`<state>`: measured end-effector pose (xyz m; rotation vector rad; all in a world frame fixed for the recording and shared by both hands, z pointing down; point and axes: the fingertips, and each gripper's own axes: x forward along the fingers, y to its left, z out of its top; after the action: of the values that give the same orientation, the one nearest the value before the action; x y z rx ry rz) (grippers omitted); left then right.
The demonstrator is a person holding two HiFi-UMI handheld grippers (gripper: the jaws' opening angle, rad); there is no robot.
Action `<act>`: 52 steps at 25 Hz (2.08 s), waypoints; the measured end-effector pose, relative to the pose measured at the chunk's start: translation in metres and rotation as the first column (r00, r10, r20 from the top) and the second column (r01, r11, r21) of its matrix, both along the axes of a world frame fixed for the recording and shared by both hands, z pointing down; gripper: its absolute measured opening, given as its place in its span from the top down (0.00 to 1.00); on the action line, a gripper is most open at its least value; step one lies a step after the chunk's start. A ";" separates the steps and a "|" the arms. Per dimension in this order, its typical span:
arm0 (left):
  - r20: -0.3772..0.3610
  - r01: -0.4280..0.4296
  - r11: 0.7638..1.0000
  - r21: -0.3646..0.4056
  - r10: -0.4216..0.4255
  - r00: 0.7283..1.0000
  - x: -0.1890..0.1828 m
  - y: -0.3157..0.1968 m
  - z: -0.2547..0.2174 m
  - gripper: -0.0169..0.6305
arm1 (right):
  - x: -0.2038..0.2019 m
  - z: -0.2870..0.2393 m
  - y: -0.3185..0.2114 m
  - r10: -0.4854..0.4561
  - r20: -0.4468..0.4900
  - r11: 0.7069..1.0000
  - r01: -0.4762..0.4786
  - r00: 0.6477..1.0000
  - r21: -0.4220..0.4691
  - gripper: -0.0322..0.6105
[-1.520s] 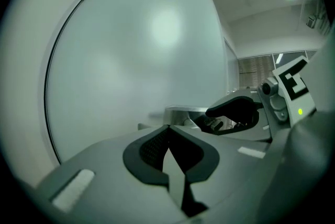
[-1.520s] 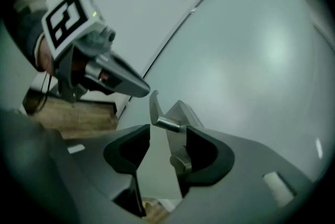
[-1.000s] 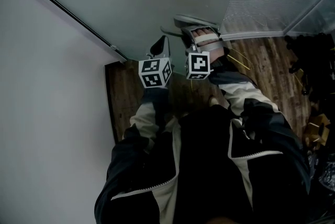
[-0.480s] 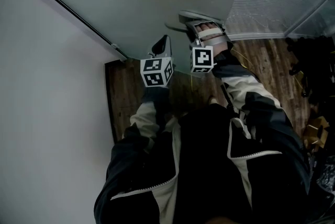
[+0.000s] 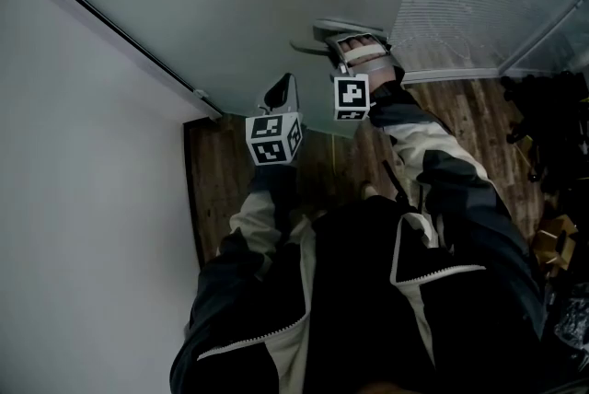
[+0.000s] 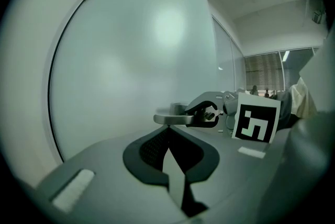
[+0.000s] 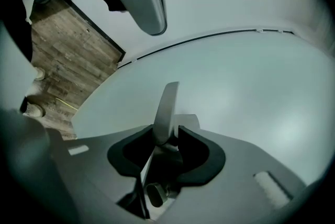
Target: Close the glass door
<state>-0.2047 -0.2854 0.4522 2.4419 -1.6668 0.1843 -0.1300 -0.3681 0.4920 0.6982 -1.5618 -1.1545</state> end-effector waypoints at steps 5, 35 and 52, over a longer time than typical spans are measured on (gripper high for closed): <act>-0.010 0.024 0.999 0.024 -0.024 1.000 0.005 -0.015 -0.006 0.97 | 0.004 0.007 -0.036 -0.001 -0.052 1.000 0.002 0.999 0.019 0.73; 0.135 0.095 0.993 0.064 -0.103 0.985 0.021 -0.047 -0.024 0.97 | 0.022 0.010 -0.257 0.045 -0.206 0.999 -0.042 0.977 0.021 0.73; 0.146 0.167 0.986 0.028 -0.170 0.975 0.002 -0.048 -0.012 0.97 | 0.017 0.012 -0.292 0.057 -0.158 0.998 -0.059 0.986 -0.006 0.73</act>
<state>-0.2027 -0.3335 0.4400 2.3328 -1.9336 0.3376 -0.1127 -0.6602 0.5037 0.6259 -1.4051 -1.1302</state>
